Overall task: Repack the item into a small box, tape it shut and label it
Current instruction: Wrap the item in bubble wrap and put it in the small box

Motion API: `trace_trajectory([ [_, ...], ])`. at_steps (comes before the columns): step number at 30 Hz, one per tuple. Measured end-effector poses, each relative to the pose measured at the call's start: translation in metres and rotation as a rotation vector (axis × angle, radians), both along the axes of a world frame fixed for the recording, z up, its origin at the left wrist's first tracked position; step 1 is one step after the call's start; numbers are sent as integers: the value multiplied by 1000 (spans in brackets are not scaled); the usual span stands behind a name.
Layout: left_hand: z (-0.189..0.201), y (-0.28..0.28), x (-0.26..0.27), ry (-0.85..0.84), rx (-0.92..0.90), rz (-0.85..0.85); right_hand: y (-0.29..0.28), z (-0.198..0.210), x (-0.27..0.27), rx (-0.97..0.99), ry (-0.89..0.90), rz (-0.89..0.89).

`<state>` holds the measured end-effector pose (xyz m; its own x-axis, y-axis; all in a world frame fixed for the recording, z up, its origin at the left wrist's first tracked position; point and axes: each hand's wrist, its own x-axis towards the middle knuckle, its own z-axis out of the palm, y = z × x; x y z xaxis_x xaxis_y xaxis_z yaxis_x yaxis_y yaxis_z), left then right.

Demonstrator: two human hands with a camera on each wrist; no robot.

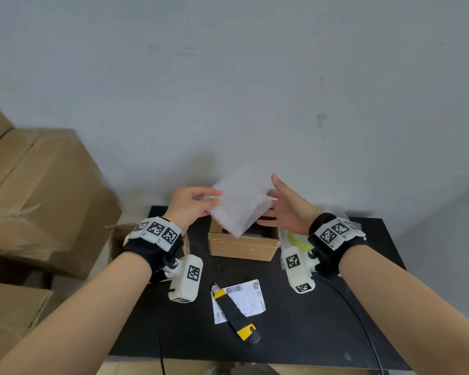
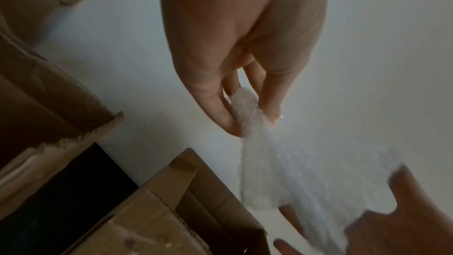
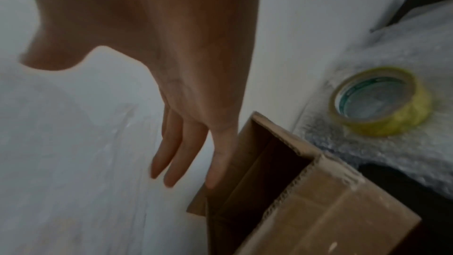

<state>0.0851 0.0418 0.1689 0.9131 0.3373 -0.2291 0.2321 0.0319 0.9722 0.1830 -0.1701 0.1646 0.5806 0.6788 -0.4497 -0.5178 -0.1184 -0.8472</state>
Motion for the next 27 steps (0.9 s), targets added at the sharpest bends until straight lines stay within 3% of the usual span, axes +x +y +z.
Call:
trace_trajectory([
  [4,-16,-8,5,6,158,42,2,-4,-6,108,17,44],
  [6,-23,-14,8,0,284,31,9,-3,-10,57,-38,-10],
  [10,-33,-30,10,32,449,38,21,-13,-5,-192,-260,-296],
  [14,-53,-28,0,104,797,-125,18,-9,0,-316,-531,-354],
  [18,-71,-24,-9,360,895,-408,16,-12,7,-521,-722,-262],
  [20,-75,-24,-12,381,893,-460,16,-17,10,-600,-800,-161],
  [27,-75,-25,-23,318,864,-269,25,-14,9,-729,-1031,128],
])
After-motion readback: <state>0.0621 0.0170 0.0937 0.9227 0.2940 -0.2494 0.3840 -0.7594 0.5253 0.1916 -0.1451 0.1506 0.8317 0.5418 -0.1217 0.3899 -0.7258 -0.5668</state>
